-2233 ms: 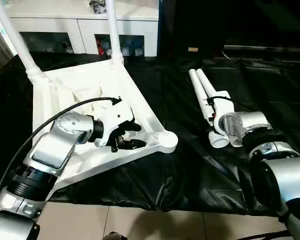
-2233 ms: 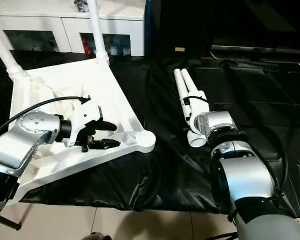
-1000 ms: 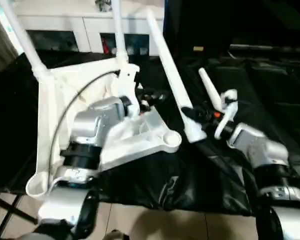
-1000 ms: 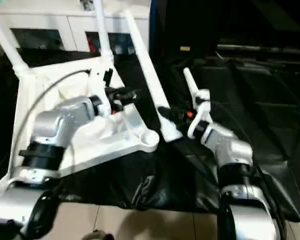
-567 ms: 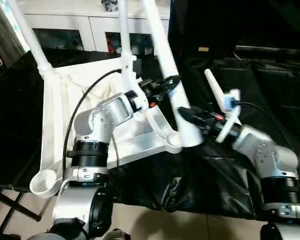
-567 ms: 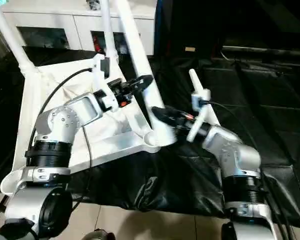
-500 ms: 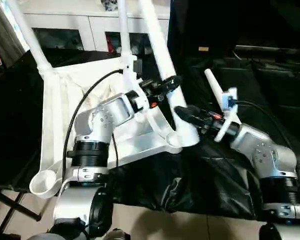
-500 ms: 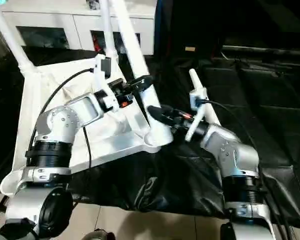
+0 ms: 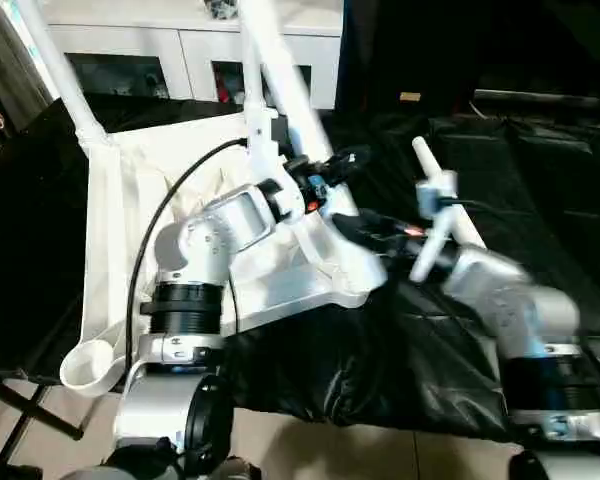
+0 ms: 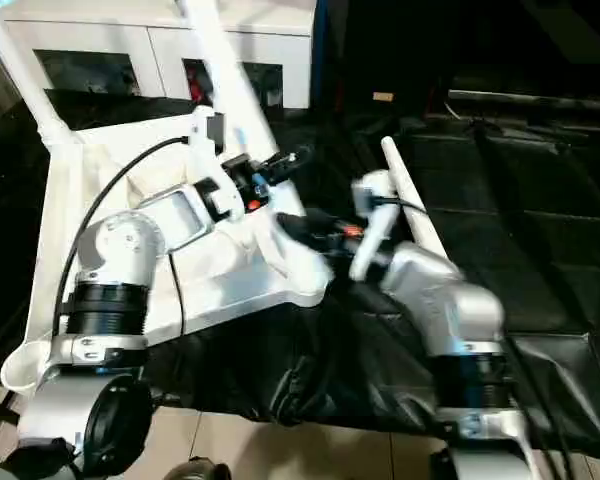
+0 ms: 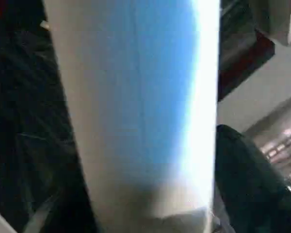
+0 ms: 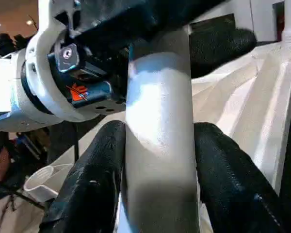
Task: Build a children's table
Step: Pick table leg
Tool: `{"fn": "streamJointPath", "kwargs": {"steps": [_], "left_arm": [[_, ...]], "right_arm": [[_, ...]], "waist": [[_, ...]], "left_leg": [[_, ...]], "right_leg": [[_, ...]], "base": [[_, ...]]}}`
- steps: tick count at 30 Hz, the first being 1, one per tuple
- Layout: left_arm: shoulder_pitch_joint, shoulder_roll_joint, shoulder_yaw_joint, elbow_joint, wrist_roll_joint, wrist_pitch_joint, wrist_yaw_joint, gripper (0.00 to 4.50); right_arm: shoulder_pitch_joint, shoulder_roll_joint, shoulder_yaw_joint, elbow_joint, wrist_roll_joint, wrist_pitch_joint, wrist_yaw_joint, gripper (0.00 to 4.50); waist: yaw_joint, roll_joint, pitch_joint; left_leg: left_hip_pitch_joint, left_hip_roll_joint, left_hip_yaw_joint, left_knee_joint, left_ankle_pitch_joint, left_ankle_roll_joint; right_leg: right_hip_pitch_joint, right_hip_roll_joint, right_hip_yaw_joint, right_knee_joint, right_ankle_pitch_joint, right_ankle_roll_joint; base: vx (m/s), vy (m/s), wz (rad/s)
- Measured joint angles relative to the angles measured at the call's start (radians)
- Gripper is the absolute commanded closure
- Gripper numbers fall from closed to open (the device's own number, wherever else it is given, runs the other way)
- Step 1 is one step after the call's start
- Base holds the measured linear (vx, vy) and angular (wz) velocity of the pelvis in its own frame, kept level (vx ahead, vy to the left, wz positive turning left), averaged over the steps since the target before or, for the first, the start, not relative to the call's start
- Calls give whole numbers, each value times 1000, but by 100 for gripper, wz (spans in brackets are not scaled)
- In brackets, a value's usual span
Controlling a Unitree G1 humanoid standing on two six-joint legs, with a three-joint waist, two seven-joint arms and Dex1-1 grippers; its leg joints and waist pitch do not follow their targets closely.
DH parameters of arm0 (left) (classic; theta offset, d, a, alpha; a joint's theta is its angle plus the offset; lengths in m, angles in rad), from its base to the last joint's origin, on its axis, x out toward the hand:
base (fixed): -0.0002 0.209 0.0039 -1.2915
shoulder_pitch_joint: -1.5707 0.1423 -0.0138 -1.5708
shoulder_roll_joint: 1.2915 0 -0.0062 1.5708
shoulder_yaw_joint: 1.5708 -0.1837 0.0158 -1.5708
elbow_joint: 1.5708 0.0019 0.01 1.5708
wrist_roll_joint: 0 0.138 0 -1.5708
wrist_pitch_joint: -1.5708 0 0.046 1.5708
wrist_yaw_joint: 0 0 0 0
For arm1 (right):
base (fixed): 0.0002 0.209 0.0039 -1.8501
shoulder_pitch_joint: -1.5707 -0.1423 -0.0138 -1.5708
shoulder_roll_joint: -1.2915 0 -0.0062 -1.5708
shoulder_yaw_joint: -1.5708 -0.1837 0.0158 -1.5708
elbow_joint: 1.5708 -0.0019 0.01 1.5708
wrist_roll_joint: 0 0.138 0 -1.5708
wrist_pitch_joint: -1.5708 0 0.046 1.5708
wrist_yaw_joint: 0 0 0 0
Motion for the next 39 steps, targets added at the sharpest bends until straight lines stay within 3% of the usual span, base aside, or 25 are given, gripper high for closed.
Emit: {"fn": "streamJointPath", "kwargs": {"steps": [11,18,19,24,27,39], "left_arm": [[-23,-3,31,3,-1,-30,75,250],[-23,1,28,3,-1,-30,66,250],[-23,9,20,3,-1,-30,54,256],[1,173,-171,-56,12,-31,-282,262],[24,226,-262,-110,9,-39,-453,262],[39,239,-325,-127,-1,-84,-586,262]], "right_arm": [[0,34,19,-49,-26,-18,-88,265],[0,35,24,-51,-29,-20,-94,265],[1,34,25,-53,-29,-19,-93,209],[-5,-127,79,-84,26,110,84,182],[-10,-211,114,-106,57,168,193,182],[-47,-244,153,-94,73,209,272,182]], "waist": [[-1,0,0],[0,0,0],[-1,0,0],[1,0,0],[2,0,0],[-2,0,0]], "left_leg": [[-1,0,0,-1,0,0],[-1,0,0,-1,0,0],[-1,0,0,-1,0,0],[-1,0,0,-1,0,0],[-1,0,0,-1,0,0],[0,0,0,0,0,0]], "right_leg": [[0,0,0,-1,0,1],[0,0,0,-1,0,1],[0,0,0,-1,0,1],[-1,0,0,-1,0,2],[-1,0,0,-1,0,3],[0,0,0,1,2,3]], "base": [[0,0,0],[0,0,0],[0,0,0],[0,0,0],[0,0,0],[0,0,0]]}}
